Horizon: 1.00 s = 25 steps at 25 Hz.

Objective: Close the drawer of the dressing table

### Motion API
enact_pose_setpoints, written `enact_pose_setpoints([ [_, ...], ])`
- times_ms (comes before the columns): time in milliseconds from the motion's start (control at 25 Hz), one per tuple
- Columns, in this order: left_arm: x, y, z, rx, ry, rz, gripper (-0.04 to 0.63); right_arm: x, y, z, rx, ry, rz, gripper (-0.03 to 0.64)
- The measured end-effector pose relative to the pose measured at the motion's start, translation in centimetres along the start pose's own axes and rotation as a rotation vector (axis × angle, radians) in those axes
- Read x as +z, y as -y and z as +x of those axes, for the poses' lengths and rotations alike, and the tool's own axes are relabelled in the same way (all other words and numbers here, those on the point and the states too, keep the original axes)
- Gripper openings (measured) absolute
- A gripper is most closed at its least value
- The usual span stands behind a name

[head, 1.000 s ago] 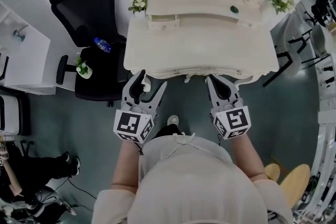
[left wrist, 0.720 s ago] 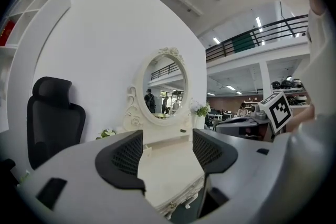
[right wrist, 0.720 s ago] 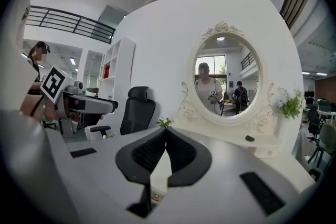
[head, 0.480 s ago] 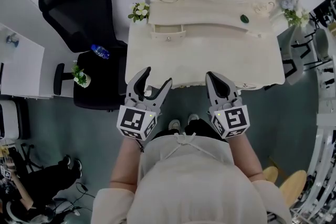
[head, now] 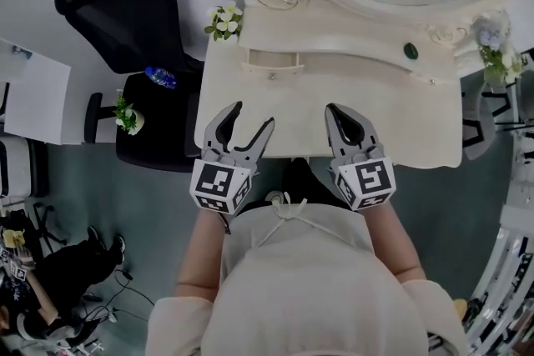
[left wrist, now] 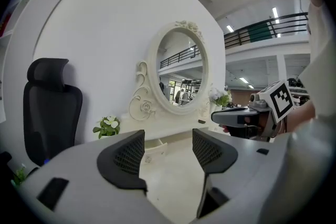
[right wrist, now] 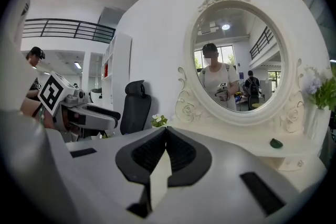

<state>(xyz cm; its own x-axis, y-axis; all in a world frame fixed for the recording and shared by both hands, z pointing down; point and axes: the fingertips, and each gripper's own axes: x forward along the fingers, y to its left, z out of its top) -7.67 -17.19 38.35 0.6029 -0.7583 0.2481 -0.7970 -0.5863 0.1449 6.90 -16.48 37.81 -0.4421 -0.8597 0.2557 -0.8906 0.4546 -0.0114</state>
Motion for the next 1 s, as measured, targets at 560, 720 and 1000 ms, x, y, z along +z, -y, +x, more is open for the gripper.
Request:
enact_pose_setpoints([
  [560, -10.4, -4.2, 11.5, 0.147, -0.204, -0.120, 0.301, -6.1, 6.3, 9.9, 0.169, -0.078, 0.014, 0.006],
  [720, -12.4, -5.6, 13.7, 0.189, -0.232, -0.136, 0.301, -7.9, 7.3, 11.8, 0.198, -0.105, 0.028, 0.006],
  [1000, -15.4, -7.0, 16.5, 0.233, -0.276, -0.175, 0.274, -9.6, 8.9, 14.1, 0.198, -0.106, 0.022, 0.006],
])
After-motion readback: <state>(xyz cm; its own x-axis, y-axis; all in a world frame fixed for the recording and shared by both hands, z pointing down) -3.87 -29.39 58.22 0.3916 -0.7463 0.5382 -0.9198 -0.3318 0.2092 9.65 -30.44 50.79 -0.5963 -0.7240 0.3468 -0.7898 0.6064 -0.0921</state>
